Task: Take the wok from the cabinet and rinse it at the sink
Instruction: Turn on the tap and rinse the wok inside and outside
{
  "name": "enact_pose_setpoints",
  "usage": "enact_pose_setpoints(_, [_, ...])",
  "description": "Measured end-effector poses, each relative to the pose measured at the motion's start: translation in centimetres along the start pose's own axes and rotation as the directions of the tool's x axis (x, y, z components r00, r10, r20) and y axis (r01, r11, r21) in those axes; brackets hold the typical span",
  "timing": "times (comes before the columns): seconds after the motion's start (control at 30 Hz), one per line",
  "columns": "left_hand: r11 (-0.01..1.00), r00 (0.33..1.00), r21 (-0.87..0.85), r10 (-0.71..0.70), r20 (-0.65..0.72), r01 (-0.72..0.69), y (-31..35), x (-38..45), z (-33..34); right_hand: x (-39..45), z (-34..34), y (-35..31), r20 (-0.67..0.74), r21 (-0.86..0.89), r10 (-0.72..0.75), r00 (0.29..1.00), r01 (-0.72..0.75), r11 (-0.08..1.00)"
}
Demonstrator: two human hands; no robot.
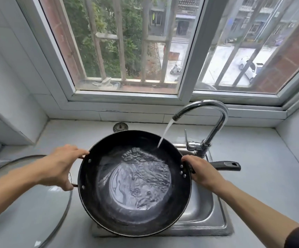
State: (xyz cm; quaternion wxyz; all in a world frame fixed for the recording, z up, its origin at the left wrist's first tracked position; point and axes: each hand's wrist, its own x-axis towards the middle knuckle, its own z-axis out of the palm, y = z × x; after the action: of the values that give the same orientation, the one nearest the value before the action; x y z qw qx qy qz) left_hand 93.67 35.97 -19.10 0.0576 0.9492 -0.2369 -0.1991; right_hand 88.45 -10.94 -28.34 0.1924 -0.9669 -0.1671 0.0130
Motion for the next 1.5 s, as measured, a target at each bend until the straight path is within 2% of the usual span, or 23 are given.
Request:
enact_pose_setpoints(0.1, [0.998, 0.999, -0.058, 0.029, 0.024, -0.028, 0.5, 0.3, 0.8, -0.8, -0.7, 0.3, 0.025, -0.005, 0.024, 0.999, -0.024, 1.0])
enact_pose_setpoints(0.33, [0.995, 0.994, -0.071, 0.071, 0.089, -0.065, 1.6, 1.3, 2.1, -3.0, -3.1, 0.6, 0.012, -0.051, 0.079, 0.997, -0.078, 0.996])
enact_pose_setpoints(0.77, [0.95, 0.974, -0.298, 0.146, 0.174, -0.089, 3.4, 3.0, 4.3, -4.6, -8.8, 0.1, -0.041, -0.253, 0.014, 0.999, -0.024, 0.967])
enact_pose_setpoints(0.9, [0.947, 0.965, -0.305, 0.163, 0.204, -0.096, 4.3, 3.7, 4.8, -4.8, -10.3, -0.1, -0.056, -0.315, -0.005, 0.998, -0.013, 0.949])
enact_pose_setpoints(1.1, [0.951, 0.973, -0.281, 0.174, 0.153, -0.126, 3.1, 6.4, 7.4, -5.4, -11.9, -0.1, -0.094, -0.369, 0.016, 0.995, -0.05, 0.928])
enact_pose_setpoints(1.33, [0.95, 0.978, -0.252, 0.204, 0.049, -0.186, 5.5, 8.4, 7.7, -7.1, -12.4, -0.5, -0.142, -0.408, 0.027, 0.989, -0.083, 0.909])
enact_pose_setpoints(1.5, [0.958, 0.971, -0.172, 0.217, -0.097, -0.231, 6.0, 9.3, 8.2, -8.1, -12.2, -0.5, -0.138, -0.391, 0.025, 0.99, -0.078, 0.917])
